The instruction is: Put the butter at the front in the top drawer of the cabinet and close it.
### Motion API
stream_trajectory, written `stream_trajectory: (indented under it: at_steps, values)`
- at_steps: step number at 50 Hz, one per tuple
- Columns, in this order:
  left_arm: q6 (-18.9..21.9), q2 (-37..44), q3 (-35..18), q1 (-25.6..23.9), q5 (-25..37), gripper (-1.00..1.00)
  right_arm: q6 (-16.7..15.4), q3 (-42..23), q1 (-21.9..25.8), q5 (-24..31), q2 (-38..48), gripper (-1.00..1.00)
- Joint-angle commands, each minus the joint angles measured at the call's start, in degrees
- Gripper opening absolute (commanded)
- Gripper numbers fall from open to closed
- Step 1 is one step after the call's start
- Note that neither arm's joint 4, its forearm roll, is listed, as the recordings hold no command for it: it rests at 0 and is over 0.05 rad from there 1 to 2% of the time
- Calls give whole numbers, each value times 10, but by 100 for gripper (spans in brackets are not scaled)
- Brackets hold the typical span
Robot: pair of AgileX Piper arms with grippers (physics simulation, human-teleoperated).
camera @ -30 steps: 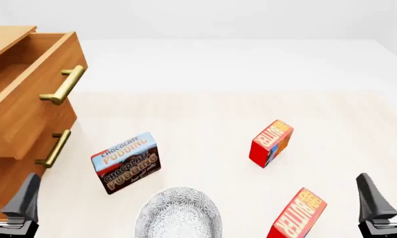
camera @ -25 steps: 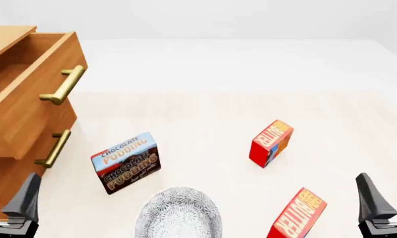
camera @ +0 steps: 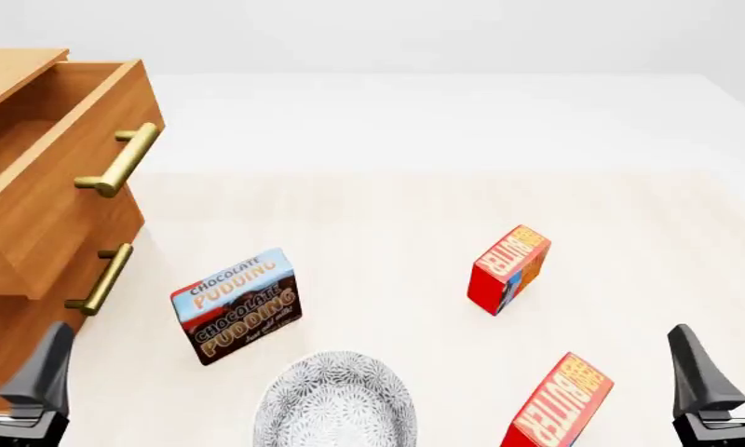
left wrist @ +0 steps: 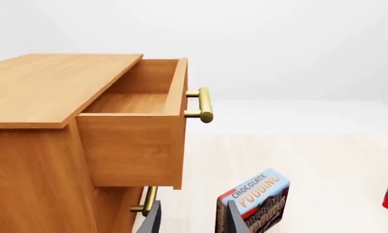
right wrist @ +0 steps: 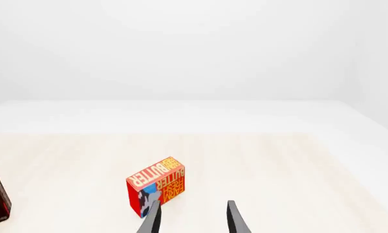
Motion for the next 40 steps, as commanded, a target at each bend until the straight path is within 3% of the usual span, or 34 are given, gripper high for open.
stream_trajectory:
  at_steps: [1, 3, 6, 21, 28, 31, 40]
  values:
    - [-28, 24, -40, -28, 34, 100, 0, 0, 0, 0, 0, 100]
    - [-34, 6, -66, -36, 63, 100, 0, 0, 0, 0, 0, 100]
    - [-8, 51, -102, -30, 77, 100, 0, 0, 0, 0, 0, 100]
    - [-5, 63, -244, -26, 229, 100, 0, 0, 0, 0, 0, 100]
    - [-6, 103, -309, -32, 290, 100, 0, 0, 0, 0, 0, 100]
    - [14, 121, -344, -17, 323, 100, 0, 0, 0, 0, 0, 100]
    - [8, 171, -432, -27, 379, 100, 0, 0, 0, 0, 0, 100]
